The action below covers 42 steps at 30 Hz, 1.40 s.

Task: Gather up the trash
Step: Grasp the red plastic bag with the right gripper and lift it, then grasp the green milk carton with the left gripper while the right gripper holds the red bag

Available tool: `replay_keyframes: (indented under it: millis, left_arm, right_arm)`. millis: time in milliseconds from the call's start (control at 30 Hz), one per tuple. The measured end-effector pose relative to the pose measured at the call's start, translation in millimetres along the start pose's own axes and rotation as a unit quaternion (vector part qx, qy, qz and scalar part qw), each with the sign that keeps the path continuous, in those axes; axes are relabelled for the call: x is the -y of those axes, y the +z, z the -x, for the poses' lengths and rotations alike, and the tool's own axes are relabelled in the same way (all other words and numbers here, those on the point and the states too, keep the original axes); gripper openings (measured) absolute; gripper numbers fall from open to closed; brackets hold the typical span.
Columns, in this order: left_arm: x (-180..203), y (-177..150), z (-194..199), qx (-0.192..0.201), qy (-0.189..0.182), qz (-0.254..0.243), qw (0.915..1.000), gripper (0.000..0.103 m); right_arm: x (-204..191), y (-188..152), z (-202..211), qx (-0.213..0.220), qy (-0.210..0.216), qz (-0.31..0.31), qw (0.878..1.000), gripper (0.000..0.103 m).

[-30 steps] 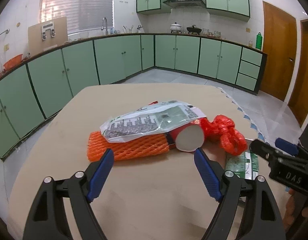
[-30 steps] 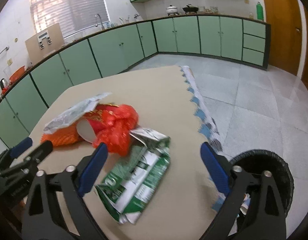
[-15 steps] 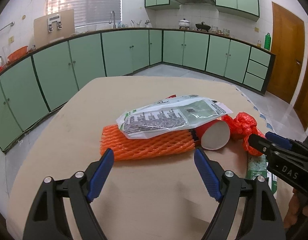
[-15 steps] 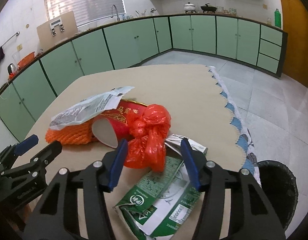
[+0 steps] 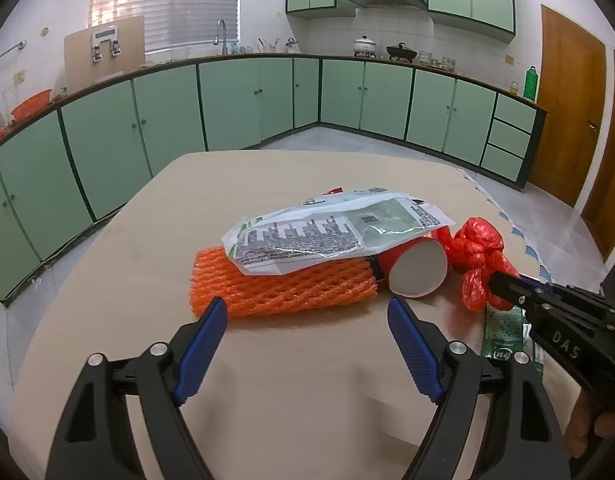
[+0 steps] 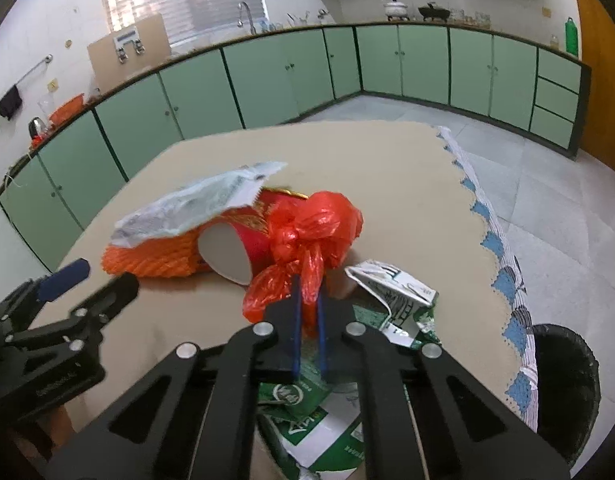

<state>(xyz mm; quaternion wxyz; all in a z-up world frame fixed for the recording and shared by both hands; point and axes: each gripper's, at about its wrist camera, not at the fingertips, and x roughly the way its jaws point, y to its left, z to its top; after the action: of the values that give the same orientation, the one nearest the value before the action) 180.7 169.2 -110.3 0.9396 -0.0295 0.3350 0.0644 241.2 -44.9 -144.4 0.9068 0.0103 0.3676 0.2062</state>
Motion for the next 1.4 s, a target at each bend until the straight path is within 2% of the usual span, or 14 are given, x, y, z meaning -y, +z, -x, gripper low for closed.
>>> replay_keyframes:
  millis: [233,467,800,1200,1333,1400]
  left_arm:
    - [6.7,0.6,5.7,0.003,-0.008,-0.002,1.0,0.081]
    - [30.3,-0.9,9.3,0.001,-0.034,-0.013,0.9993,0.081]
    - [76.9,-9.9,6.5,-0.022,-0.092,-0.034,0.9949,0.08]
    - [102.0,-19.5,-12.7,-0.061,-0.106,-0.053,0.9911,0.079]
    - [109.5,-25.9,-21.2,-0.082,-0.11,-0.06,0.9887,0.069]
    - [110.6,-27.5,-20.6,-0.078,-0.109,-0.06,0.9891,0.068]
  right_arm:
    - [5.4,8.9,32.1,0.046,0.032,-0.006,0.998,0.005]
    - [30.5,2.1,63.1,0.064,0.018,-0.024,0.997,0.005]
    - [65.5,-39.5,83.2,0.042,-0.027,-0.043,0.998,0.005]
    - [81.5,-62.4,73.5,0.023,-0.024,-0.062,0.998,0.005]
    - [82.7,-63.3,72.2,0.022,-0.023,-0.064,0.997,0.005]
    - [84.5,-63.9,72.3,0.021,-0.024,-0.066,0.997,0.005]
